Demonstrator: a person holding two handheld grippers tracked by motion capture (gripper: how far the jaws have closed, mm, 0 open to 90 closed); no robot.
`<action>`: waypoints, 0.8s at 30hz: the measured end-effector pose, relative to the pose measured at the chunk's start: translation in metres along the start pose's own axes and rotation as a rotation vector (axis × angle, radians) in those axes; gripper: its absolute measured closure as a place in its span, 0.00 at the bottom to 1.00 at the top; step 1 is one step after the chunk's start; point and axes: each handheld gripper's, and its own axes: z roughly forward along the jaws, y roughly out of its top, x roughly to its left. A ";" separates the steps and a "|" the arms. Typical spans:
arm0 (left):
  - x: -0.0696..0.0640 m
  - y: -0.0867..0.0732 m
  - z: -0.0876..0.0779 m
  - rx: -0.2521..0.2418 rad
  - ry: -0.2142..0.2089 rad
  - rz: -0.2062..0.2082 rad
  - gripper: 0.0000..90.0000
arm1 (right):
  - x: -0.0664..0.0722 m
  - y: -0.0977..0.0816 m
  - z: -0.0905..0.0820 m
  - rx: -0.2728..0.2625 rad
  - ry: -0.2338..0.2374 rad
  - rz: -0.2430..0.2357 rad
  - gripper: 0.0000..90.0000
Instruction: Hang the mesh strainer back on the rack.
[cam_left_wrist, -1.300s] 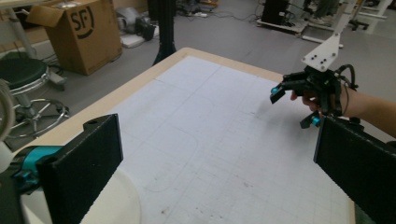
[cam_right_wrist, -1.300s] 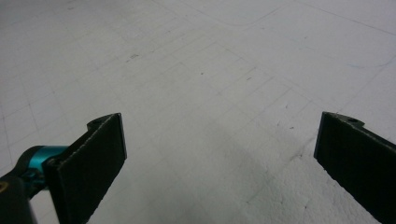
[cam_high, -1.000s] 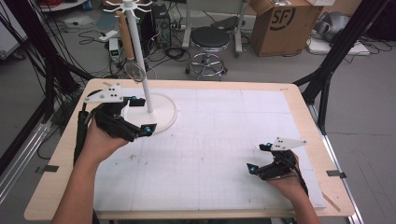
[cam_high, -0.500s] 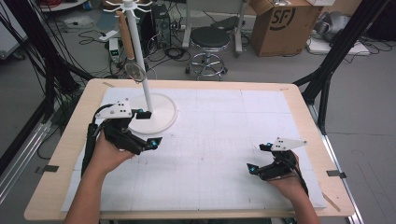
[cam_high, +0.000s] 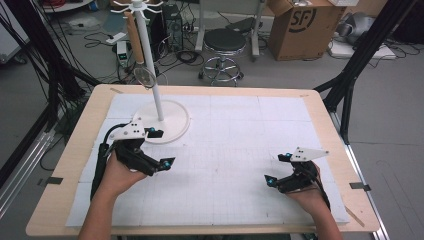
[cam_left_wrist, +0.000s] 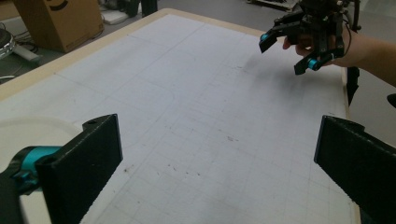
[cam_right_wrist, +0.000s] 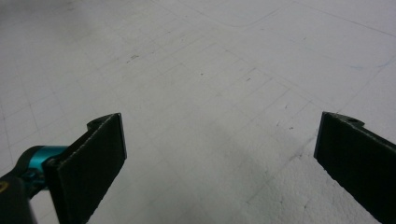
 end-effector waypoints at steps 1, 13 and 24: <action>-0.001 -0.002 0.001 0.009 0.003 0.001 0.02 | 0.000 0.000 0.000 0.001 0.000 -0.001 0.01; -0.002 -0.025 0.002 0.002 0.017 -0.019 0.02 | 0.000 0.000 0.001 -0.002 0.003 -0.001 0.01; -0.002 -0.044 0.008 0.024 0.023 -0.051 0.02 | -0.003 0.000 -0.001 -0.017 0.003 0.006 0.01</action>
